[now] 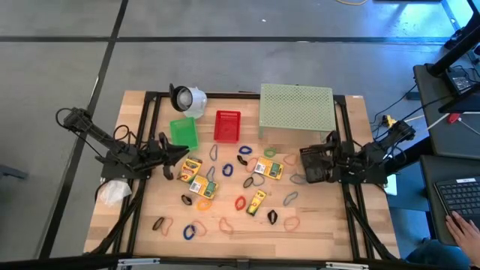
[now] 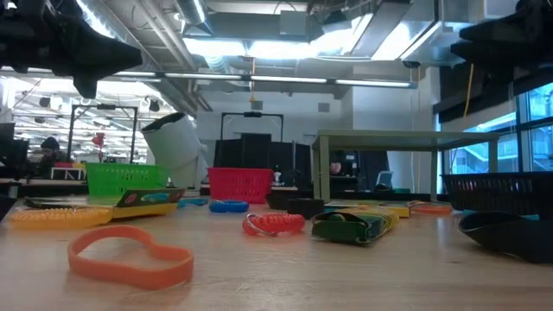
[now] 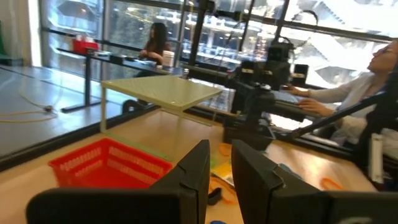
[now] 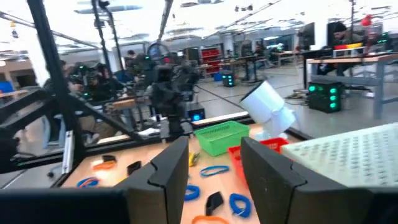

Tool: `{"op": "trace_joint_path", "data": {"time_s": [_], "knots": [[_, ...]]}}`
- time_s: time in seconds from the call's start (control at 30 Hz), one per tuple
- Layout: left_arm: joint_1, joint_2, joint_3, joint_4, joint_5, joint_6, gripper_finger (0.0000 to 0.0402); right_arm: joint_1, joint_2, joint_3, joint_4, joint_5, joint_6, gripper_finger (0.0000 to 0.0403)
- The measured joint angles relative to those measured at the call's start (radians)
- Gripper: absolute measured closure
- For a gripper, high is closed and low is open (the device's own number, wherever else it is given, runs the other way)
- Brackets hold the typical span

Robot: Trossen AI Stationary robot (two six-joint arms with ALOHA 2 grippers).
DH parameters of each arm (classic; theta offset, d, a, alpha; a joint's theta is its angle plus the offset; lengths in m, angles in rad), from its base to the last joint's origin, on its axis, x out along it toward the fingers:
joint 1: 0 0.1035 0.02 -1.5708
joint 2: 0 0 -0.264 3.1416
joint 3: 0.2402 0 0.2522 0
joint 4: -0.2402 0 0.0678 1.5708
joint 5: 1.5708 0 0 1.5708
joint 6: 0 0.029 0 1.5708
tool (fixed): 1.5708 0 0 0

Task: Pick & Place Office Desk Supplies
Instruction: Put the orange rubber band into the black basket

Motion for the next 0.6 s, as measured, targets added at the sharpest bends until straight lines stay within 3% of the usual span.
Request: {"op": "trace_joint_path", "data": {"time_s": [0.17,0.37,0.6], "knots": [[0.000,0.000,0.000,0.000,0.008,-0.008,0.0343,0.000,0.059,0.112,-0.123,0.029,0.004,0.0254],[0.000,0.000,0.000,0.000,0.008,0.011,0.0336,0.000,0.226,0.239,-0.205,0.076,0.037,0.0253],[0.000,0.000,0.000,0.000,0.008,0.019,0.0316,-0.001,0.424,0.393,-0.305,0.037,0.113,0.0228]]}}
